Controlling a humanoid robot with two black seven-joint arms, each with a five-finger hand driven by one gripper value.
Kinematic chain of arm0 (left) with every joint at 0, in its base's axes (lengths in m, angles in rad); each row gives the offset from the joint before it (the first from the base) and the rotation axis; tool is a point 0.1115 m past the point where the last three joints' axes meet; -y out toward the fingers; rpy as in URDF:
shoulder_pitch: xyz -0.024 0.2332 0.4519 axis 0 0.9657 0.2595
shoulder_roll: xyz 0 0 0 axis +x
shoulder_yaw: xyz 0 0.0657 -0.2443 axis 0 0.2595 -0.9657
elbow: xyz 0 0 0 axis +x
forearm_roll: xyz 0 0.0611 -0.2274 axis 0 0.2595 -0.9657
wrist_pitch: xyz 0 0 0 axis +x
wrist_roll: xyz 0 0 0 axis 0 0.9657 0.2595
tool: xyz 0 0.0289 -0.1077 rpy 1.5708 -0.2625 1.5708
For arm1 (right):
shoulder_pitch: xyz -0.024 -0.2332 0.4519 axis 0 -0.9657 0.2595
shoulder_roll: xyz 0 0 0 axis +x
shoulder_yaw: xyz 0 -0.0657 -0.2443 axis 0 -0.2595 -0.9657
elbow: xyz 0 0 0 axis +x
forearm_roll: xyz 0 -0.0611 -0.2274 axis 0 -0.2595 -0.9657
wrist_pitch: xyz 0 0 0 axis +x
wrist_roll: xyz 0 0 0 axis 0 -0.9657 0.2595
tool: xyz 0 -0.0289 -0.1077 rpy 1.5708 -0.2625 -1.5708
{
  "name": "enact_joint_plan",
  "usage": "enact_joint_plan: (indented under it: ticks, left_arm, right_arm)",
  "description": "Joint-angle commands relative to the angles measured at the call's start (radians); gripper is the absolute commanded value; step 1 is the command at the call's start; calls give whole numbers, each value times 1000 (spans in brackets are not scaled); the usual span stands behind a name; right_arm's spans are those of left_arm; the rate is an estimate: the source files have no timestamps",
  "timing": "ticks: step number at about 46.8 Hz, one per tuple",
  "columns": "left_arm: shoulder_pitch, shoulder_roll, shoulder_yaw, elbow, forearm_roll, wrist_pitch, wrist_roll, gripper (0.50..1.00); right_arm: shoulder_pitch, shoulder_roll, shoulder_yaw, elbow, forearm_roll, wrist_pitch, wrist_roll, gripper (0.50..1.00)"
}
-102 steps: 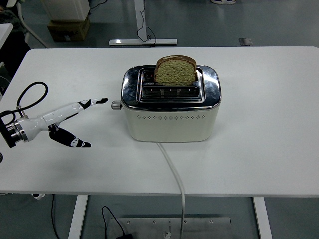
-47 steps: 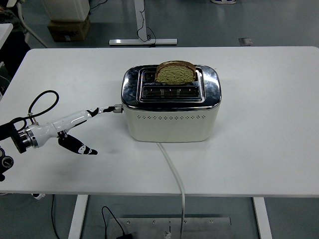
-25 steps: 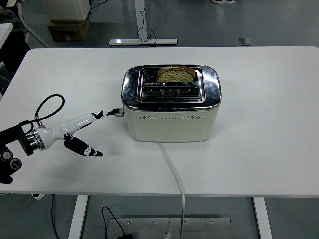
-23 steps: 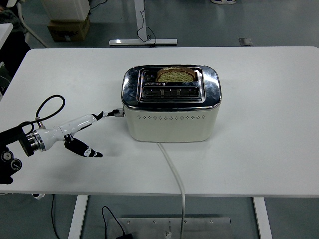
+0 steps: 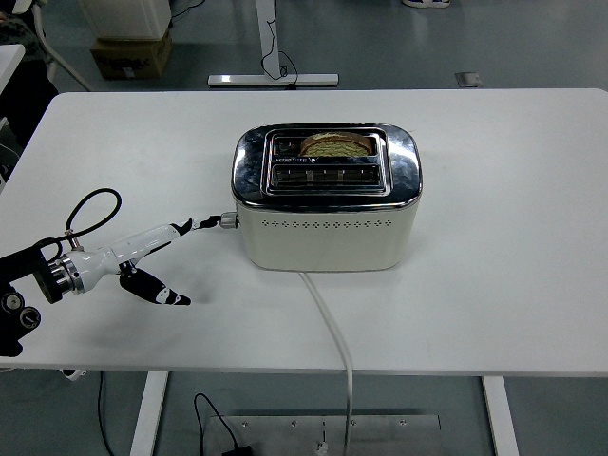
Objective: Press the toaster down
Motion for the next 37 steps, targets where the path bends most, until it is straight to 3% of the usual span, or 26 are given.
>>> enact_joint_plan:
  ticks: [1,12,28,37]
  left_arm:
    - [2,-2,0,9,0,0,0,1000]
    - [12,-8,0,23,-20,0,-2,1000]
    - [-54,17,-9,22,-238,-14,-11,1000]
    - [-97,61,-17,22,-456,-87,-11,1000]
  right_arm:
    - [0,0,0,0,0,0,0,998]
    - [0,0,1,0,0,0,0,998]
    - [0,0,0,0,0,0,0,998]
    - [0,0,0,0,0,0,0,998]
